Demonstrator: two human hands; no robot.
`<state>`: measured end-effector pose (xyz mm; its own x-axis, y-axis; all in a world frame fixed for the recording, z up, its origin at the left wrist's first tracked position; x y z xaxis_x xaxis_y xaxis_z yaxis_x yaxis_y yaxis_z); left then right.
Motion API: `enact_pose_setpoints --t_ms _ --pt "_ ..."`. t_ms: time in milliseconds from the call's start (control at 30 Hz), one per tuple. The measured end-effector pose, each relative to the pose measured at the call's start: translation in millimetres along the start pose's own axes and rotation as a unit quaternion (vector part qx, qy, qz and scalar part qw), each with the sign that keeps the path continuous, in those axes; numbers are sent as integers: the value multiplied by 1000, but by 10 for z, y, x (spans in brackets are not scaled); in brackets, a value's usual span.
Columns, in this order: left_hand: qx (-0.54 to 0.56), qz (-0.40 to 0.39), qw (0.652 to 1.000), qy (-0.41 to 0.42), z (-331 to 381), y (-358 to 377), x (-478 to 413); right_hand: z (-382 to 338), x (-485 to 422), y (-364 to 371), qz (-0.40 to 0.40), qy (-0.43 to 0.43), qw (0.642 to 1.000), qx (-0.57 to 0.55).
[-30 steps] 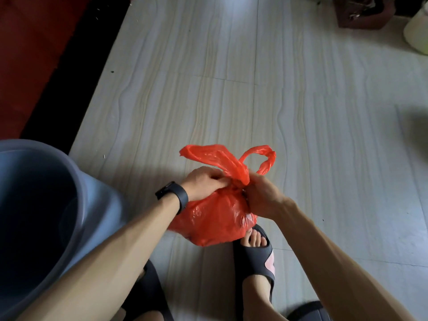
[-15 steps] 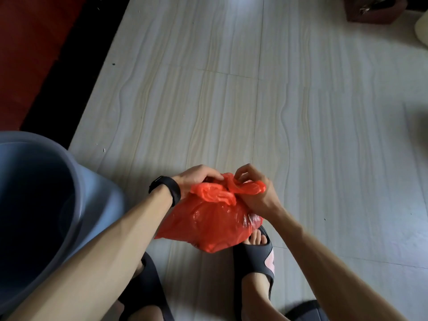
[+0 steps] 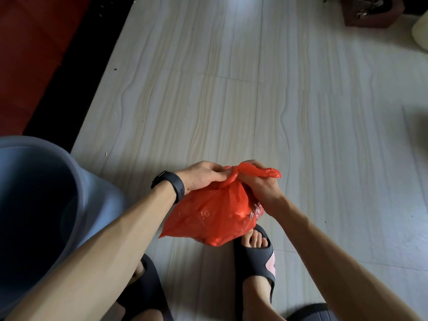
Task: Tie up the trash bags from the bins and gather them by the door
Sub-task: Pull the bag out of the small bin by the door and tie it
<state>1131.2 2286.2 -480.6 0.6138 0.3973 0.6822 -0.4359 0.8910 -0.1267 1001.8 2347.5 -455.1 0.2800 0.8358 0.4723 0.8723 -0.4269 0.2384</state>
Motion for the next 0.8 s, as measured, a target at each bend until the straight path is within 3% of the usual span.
enact_pose_setpoints --t_ms 133,233,433,567,633,733,800 --pt "-56 50 997 20 -29 -10 -16 126 52 119 -60 64 996 -27" --pt "-89 88 992 35 1 -18 -9 177 41 152 -61 94 993 -28" --pt "-152 221 961 68 155 -248 71 29 9 156 -10 92 994 -56" --pt "-212 255 934 132 246 -188 143 70 -2 -20 114 112 987 -31" --pt "-318 312 877 183 332 -193 248 88 -4 -57 154 121 980 -33" --pt "-511 411 726 206 458 -257 441 58 18 -46 170 102 980 -12" --pt "-572 426 673 195 478 -318 518 39 62 -65 179 95 979 -6"
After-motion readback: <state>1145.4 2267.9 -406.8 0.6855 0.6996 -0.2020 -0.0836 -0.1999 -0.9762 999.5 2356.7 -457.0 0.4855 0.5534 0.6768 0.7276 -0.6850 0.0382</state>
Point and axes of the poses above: each hand's wrist, its own x-axis away from the middle knuckle, its own y-axis out of the palm, z = x × y, the point moved 10 cm from there along -x, towards the middle knuckle, and after that the axes turned 11 degrees about -x, right-handed, at the moved point
